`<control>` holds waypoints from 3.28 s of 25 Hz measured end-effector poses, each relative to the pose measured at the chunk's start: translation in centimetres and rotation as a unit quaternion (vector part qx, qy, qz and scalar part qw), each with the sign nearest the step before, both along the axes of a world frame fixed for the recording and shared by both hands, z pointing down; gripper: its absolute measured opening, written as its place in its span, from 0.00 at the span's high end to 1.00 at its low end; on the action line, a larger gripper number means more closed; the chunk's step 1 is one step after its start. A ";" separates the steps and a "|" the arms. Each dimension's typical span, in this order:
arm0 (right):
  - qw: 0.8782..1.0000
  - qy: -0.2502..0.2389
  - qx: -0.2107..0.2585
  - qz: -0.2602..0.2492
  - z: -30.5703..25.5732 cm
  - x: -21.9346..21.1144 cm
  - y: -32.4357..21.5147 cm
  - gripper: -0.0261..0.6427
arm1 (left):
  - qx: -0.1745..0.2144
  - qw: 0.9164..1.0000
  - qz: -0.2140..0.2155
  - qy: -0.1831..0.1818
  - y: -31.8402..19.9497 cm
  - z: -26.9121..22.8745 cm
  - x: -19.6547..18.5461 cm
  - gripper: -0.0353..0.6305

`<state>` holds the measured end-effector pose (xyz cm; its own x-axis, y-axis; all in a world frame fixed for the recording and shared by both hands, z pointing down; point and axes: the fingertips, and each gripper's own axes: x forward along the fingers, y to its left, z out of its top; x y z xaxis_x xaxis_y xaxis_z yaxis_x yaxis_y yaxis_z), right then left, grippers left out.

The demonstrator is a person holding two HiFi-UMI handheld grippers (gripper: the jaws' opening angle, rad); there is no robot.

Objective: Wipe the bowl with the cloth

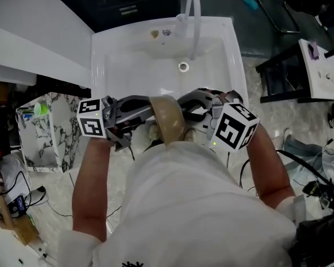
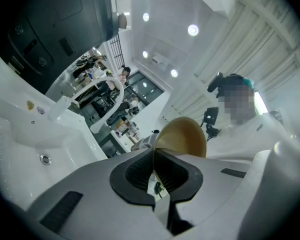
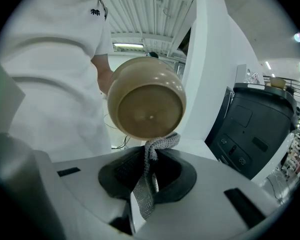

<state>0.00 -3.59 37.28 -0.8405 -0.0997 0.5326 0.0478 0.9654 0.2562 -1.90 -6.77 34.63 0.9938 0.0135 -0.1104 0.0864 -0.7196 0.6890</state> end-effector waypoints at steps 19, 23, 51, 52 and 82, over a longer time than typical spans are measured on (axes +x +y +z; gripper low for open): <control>0.997 -0.052 -0.057 -0.025 -2.2 1.6 3.3 0.89 | -0.027 0.998 -0.055 -0.011 -2.5 1.5 -1.5 0.92; 0.995 -0.063 -0.068 -0.020 -3.1 2.1 3.2 0.89 | -0.032 0.998 -0.049 -0.010 -2.4 1.6 -1.7 0.92; 0.991 -0.099 -0.055 0.067 -3.4 2.4 -2.4 0.89 | -0.031 1.000 0.004 0.001 -0.3 1.2 0.1 0.92; 0.991 -0.097 -0.056 0.066 -3.2 2.3 -2.4 0.89 | -0.031 1.000 0.002 0.002 -0.4 1.1 0.0 0.92; 0.992 -0.096 -0.056 0.067 -3.3 2.7 -1.5 0.89 | -0.040 0.999 -0.004 -0.012 -0.4 2.3 0.0 0.92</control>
<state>2.66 -5.11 34.01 -0.9103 -0.1676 0.3784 -0.1228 0.9825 0.1398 -1.88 -7.19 36.94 0.9962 -0.0027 -0.0875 0.0637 -0.6634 0.7456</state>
